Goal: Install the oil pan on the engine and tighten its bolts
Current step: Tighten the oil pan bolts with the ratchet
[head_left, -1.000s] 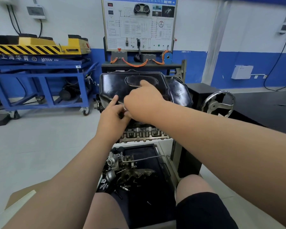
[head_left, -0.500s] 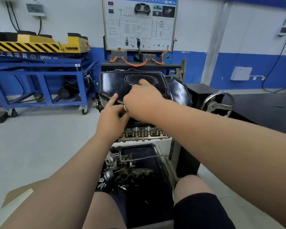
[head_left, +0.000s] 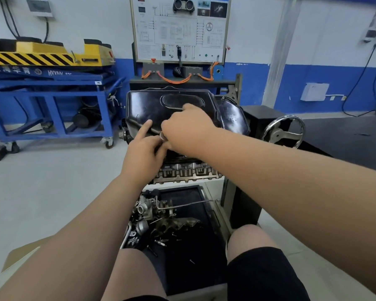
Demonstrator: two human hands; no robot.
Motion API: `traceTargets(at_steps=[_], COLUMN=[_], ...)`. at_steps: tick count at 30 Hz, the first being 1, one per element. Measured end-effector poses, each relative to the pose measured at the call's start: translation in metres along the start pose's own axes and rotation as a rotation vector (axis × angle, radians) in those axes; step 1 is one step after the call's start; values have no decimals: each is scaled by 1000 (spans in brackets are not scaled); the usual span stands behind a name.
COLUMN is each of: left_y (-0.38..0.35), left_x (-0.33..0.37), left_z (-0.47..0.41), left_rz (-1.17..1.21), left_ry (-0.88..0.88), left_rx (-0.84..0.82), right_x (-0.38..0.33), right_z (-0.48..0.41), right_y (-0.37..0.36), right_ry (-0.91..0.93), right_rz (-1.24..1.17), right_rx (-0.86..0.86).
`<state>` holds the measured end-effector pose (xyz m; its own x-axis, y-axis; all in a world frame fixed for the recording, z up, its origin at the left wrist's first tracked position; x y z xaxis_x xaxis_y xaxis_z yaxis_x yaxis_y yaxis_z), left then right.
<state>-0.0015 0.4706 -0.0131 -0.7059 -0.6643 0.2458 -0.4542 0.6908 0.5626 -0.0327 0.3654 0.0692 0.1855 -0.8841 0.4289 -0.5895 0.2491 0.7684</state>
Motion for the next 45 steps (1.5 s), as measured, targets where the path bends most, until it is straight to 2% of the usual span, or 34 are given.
traceTargets(at_steps=[2,3,4,7,9,11,14,15,17,19,21,22,25,26,27,29,31,33,34,37,38,41,42,43,45], left_y=[-4,-4,-3,1,2,0,-4,-4,-2,0,2,3,3,2,2,2,2,0,0,-1,-1,-3,-4,-5,-5], left_x=[-1,-2,-2,5,9,7,3,3,6,7,7,8,12,14,16,19,21,19,18,16,16,16,15,14,15], left_z=[3,4,4,1,1,2,5,5,5,4,5,5,6,7,7,6,5,6,6,6,7,5,4,4,6], left_rz=[24,25,18,-23,-60,-71,-54,-31,-11,-13,-28,-39,-55,-61,-67,-111,-175,-157,-126,-109,-131,-297,-338,-350,-284], left_ry=[49,72,79,-8,-59,-45,14,25,7,-22,-9,4,-3,1,11,3,-75,-85,-57,-38,-54,-102,-115,-123,-108], left_rx=[34,57,79,76,70,63,57,78,115,72,30,28,50,54,55,40,40,49,54,93,97,40,22,15,35], right_x=[-6,-8,-9,-3,2,-3,-6,-7,-6,-4,-3,-5,-6,-6,-6,-4,1,-3,-6,-2,-1,1,1,1,-4], right_z=[6,6,5,-2,-5,-2,7,8,4,1,-2,-2,4,5,4,0,-4,-5,-4,2,3,-1,-1,-1,-2], right_y=[-7,-7,-4,5,10,6,-2,-3,2,5,8,6,-1,-1,1,5,8,7,5,-4,-1,6,7,9,5], right_ry=[-218,-260,-233,109,231,156,-182,-212,-57,153,192,150,-131,-159,-97,158,269,207,113,-203,-176,177,249,264,164], right_rz=[-202,-238,-207,56,142,129,-157,-192,-56,143,180,180,-93,-132,-74,112,214,208,169,-134,-119,165,206,197,159], right_rx=[-137,-165,-152,32,71,19,-179,-202,-61,83,90,52,-161,-198,-154,42,105,45,-17,-283,-286,11,59,74,3])
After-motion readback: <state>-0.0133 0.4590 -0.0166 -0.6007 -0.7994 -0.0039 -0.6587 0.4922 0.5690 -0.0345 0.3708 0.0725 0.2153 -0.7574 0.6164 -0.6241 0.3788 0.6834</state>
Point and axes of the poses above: each hand's wrist, its own z-axis away from the middle knuckle, its own y-axis out of the back of the hand, x = y × z, the point moved 4 cm from there along -z, towards the middle knuckle, and after that the axes turned 15 degrees about -y, right-handed, at the moved point
